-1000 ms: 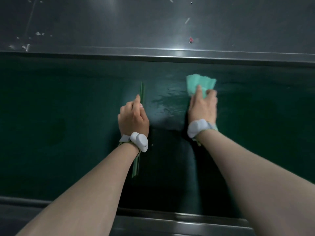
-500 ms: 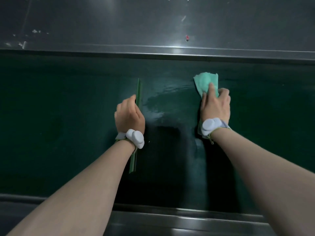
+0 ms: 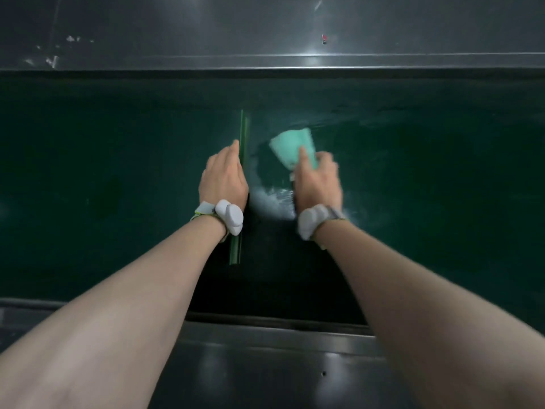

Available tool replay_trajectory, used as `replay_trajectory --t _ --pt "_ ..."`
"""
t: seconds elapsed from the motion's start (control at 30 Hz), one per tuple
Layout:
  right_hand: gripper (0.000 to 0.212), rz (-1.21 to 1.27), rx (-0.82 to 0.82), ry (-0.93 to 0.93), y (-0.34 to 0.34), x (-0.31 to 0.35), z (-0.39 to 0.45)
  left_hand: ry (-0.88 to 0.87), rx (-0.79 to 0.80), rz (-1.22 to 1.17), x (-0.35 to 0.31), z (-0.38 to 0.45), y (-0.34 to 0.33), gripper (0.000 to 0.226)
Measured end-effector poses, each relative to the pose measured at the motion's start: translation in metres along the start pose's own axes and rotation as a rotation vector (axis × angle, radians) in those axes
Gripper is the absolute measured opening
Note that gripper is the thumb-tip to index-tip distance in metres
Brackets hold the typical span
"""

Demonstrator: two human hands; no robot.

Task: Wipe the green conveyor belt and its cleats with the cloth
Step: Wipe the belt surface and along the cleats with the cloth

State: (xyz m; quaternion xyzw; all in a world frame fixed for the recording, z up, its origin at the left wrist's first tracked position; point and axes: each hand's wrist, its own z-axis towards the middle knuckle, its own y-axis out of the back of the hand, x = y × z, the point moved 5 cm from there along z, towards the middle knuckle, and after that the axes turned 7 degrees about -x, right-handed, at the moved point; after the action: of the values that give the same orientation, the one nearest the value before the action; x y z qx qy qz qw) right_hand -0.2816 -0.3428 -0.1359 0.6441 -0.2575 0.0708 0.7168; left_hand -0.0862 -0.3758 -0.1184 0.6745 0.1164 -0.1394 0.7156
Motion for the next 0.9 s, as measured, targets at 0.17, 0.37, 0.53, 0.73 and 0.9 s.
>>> replay_trajectory --t 0.17,0.37,0.53,0.73,0.9 --pt "0.042 -0.127 -0.166 -0.206 0.040 -0.062 0.007 -0.015 0.006 0.045 -0.005 -0.019 0.008 0.050" --pt "0.042 0.084 0.074 -0.031 -0.016 0.051 -0.064 -0.037 0.032 0.060 0.006 -0.046 0.005 0.055" --pt "0.048 0.034 0.137 0.189 -0.028 0.075 -0.096 -0.046 0.034 0.044 0.011 -0.067 0.008 0.060" --pt "0.046 -0.172 -0.139 -0.070 0.062 -0.099 -0.060 -0.008 0.041 0.065 0.013 -0.079 0.009 0.078" --pt "0.041 -0.210 -0.260 -0.388 0.114 -0.174 -0.063 0.024 0.031 0.026 0.013 -0.086 0.004 0.079"
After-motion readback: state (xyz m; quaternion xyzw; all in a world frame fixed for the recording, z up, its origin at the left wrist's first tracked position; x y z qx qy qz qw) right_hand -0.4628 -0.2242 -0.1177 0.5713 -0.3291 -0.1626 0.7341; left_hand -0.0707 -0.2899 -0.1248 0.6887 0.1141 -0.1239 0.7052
